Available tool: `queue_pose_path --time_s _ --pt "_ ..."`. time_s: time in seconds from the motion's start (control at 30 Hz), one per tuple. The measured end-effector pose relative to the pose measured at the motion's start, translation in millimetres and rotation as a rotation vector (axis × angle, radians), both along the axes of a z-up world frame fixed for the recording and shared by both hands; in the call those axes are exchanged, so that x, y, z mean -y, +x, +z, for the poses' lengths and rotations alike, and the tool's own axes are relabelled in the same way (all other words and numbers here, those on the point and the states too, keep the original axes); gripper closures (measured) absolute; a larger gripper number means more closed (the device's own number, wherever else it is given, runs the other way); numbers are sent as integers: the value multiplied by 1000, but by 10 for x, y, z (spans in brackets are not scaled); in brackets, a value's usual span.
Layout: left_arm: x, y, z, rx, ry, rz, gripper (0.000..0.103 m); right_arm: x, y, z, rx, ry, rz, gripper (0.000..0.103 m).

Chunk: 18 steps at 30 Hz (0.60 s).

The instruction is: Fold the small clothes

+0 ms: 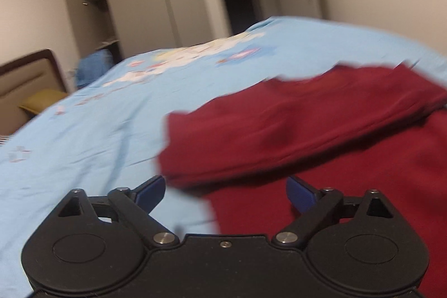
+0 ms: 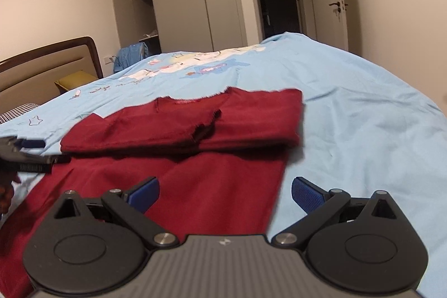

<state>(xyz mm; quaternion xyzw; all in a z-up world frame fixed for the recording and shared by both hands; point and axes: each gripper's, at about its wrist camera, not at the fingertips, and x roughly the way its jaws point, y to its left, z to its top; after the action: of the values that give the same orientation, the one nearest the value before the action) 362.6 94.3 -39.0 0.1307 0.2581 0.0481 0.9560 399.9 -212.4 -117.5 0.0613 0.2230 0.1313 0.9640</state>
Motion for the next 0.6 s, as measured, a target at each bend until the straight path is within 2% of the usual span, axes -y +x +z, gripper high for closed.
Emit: queue_pose_path --time_s 0.07,0.17,0.3,0.43,0.5,0.6 --pt "-255 12 -63 -12 27 53 13 -99 165 61 10 -11 15 0" --pt "-542 63 -58 -5 -47 101 14 -280 480 131 6 -13 35 0" --pt "-583 269 -77 -2 21 112 14 -516 870 128 24 -36 44 0" --pt "-506 454 -94 13 88 73 17 -703 1098 -51 12 -88 42 0" --pt "-429 512 -109 22 129 48 21 -731 1163 -198 -20 -101 38 0" --pt "-375 574 -97 51 176 18 42 -688 1159 -263 -23 -75 41 0"
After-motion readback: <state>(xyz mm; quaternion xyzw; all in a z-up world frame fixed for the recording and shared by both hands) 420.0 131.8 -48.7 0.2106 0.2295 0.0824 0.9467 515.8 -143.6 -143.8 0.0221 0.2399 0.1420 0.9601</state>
